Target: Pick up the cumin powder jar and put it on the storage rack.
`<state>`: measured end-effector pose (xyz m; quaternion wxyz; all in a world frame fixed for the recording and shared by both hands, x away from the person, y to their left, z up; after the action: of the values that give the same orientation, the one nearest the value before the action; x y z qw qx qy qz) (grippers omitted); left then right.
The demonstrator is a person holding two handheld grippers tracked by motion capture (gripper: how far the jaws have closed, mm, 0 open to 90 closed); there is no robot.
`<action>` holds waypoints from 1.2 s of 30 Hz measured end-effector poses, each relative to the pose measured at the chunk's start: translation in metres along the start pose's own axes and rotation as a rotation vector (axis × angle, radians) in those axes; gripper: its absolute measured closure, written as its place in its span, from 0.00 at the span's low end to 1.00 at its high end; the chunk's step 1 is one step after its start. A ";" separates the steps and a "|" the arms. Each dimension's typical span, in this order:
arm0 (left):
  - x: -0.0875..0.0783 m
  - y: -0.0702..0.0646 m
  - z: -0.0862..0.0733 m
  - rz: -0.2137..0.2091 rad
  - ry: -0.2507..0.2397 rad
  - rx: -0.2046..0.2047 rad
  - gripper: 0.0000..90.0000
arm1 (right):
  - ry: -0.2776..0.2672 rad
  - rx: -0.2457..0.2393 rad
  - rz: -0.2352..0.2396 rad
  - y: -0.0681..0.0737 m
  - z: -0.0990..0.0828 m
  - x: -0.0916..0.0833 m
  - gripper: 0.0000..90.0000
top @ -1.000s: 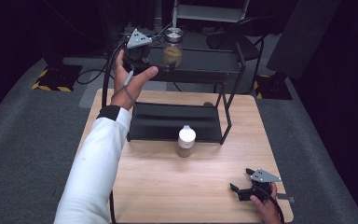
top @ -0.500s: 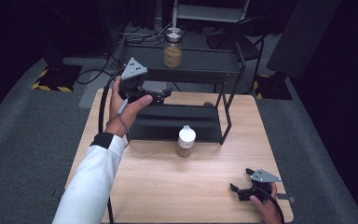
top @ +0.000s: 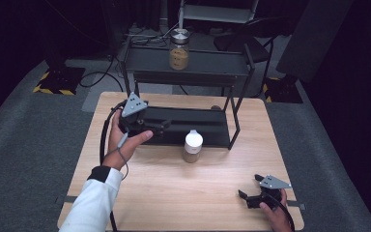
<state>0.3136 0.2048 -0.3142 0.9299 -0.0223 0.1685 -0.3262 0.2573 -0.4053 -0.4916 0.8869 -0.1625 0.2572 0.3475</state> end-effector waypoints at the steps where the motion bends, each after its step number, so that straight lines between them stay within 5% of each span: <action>1: 0.000 0.000 -0.005 -0.003 -0.002 -0.004 0.00 | 0.000 0.000 0.000 0.000 0.000 0.000 0.00; 5: -0.003 0.004 -0.034 -0.023 0.003 -0.016 0.00 | 0.000 0.000 0.000 0.000 0.000 0.000 0.00; 15: -0.005 0.003 -0.070 -0.005 0.035 -0.017 0.00 | 0.000 0.000 0.000 0.000 0.000 0.000 0.00; 36: 0.005 0.003 -0.125 -0.006 0.102 -0.037 0.00 | 0.000 -0.001 0.002 0.000 0.000 0.000 0.00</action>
<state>0.2783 0.2124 -0.4344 0.9185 -0.0236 0.2217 -0.3266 0.2575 -0.4055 -0.4916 0.8866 -0.1627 0.2570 0.3486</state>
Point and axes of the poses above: each handheld gripper's, and its own axes: x roughly forward along the jaws, z roughly out of its top, y roughly to its left, the point moved 2 cm from there along x, roughly forward along the jaws, and after that the axes turned 7 degrees about -x, right-handed, at the moved point
